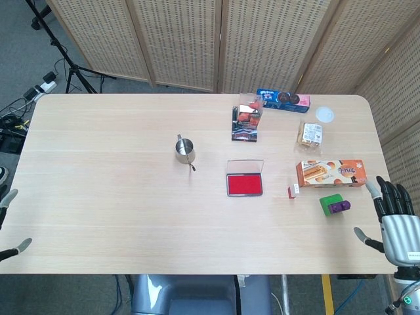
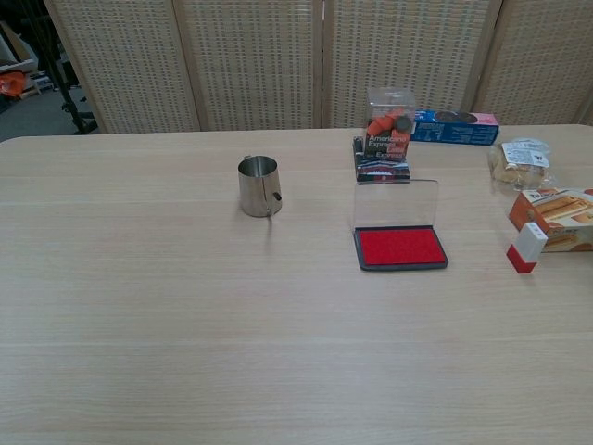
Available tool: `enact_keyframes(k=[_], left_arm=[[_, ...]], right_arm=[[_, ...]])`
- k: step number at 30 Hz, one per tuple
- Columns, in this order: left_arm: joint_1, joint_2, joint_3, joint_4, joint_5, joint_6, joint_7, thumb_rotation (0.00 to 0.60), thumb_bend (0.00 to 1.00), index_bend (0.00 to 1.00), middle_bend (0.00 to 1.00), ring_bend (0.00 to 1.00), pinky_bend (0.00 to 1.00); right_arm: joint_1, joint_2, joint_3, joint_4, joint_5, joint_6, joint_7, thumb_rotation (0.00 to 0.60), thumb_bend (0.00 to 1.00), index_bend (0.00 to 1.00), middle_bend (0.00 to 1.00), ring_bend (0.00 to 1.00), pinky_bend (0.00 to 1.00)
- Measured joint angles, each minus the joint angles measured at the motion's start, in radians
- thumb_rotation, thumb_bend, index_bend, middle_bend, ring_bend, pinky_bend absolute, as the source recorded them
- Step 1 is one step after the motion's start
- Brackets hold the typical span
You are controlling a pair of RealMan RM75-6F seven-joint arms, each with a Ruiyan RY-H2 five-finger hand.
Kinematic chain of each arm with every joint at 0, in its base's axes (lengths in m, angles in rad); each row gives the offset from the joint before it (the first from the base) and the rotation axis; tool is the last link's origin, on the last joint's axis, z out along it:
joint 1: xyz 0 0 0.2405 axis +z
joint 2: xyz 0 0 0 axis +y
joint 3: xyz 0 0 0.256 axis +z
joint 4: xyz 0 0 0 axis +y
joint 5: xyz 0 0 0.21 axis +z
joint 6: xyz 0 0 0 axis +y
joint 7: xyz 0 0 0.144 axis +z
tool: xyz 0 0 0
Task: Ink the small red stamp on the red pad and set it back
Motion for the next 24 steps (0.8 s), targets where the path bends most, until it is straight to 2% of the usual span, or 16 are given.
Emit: enact_keyframes(k=[1, 2, 3, 5, 6, 7, 9, 11, 18, 24], left_arm=[[-0.002, 0.0, -0.002, 0.0, -0.005, -0.006, 0.001, 0.6, 0.0, 0.0, 0.0, 0.0, 0.0], [-0.004, -0.001, -0.003, -0.001, -0.009, -0.01, 0.002, 0.6, 0.0, 0.0, 0.0, 0.0, 0.0], [-0.006, -0.002, -0.004, -0.001, -0.013, -0.015, 0.004, 0.6, 0.0, 0.0, 0.0, 0.0, 0.0], [-0.01, -0.003, -0.007, -0.002, -0.02, -0.024, 0.01, 0.6, 0.0, 0.0, 0.0, 0.0, 0.0], [-0.012, -0.004, -0.009, -0.002, -0.024, -0.03, 0.012, 0.6, 0.0, 0.0, 0.0, 0.0, 0.0], [-0.015, -0.006, -0.01, -0.002, -0.03, -0.036, 0.015, 0.6, 0.0, 0.0, 0.0, 0.0, 0.0], [-0.02, -0.009, -0.013, -0.001, -0.043, -0.051, 0.02, 0.6, 0.0, 0.0, 0.0, 0.0, 0.0], [-0.026, -0.012, -0.017, 0.0, -0.06, -0.069, 0.027, 0.6, 0.0, 0.0, 0.0, 0.0, 0.0], [-0.042, -0.019, -0.027, 0.002, -0.094, -0.104, 0.042, 0.6, 0.0, 0.0, 0.0, 0.0, 0.0], [-0.053, -0.024, -0.036, 0.004, -0.129, -0.136, 0.051, 0.6, 0.0, 0.0, 0.0, 0.0, 0.0]], right_arm=[[0.007, -0.002, 0.006, 0.01, -0.006, -0.001, 0.001, 0.6, 0.0, 0.0, 0.37, 0.23, 0.17], [0.015, -0.005, 0.013, 0.02, -0.013, -0.001, 0.0, 0.6, 0.0, 0.0, 0.46, 0.35, 0.28], [0.024, -0.009, 0.02, 0.032, -0.021, -0.001, -0.001, 0.6, 0.0, 0.0, 0.58, 0.53, 0.5], [0.047, -0.02, 0.035, 0.064, -0.041, -0.002, -0.007, 0.6, 0.0, 0.0, 0.72, 0.74, 0.81], [0.059, -0.025, 0.041, 0.079, -0.049, -0.005, -0.008, 0.6, 0.0, 0.0, 0.79, 0.83, 0.92], [0.079, -0.033, 0.049, 0.1, -0.059, -0.015, -0.007, 0.6, 0.0, 0.0, 0.82, 0.88, 0.97], [0.112, -0.044, 0.056, 0.13, -0.07, -0.041, 0.005, 0.6, 0.0, 0.0, 0.9, 0.97, 1.0], [0.149, -0.053, 0.06, 0.156, -0.079, -0.084, 0.021, 0.6, 0.0, 0.0, 0.93, 1.0, 1.0], [0.251, -0.077, 0.062, 0.238, -0.073, -0.286, 0.015, 0.6, 0.0, 0.0, 0.95, 1.0, 1.0], [0.351, -0.129, 0.066, 0.327, -0.028, -0.461, -0.061, 0.6, 0.0, 0.0, 0.95, 1.0, 1.0]])
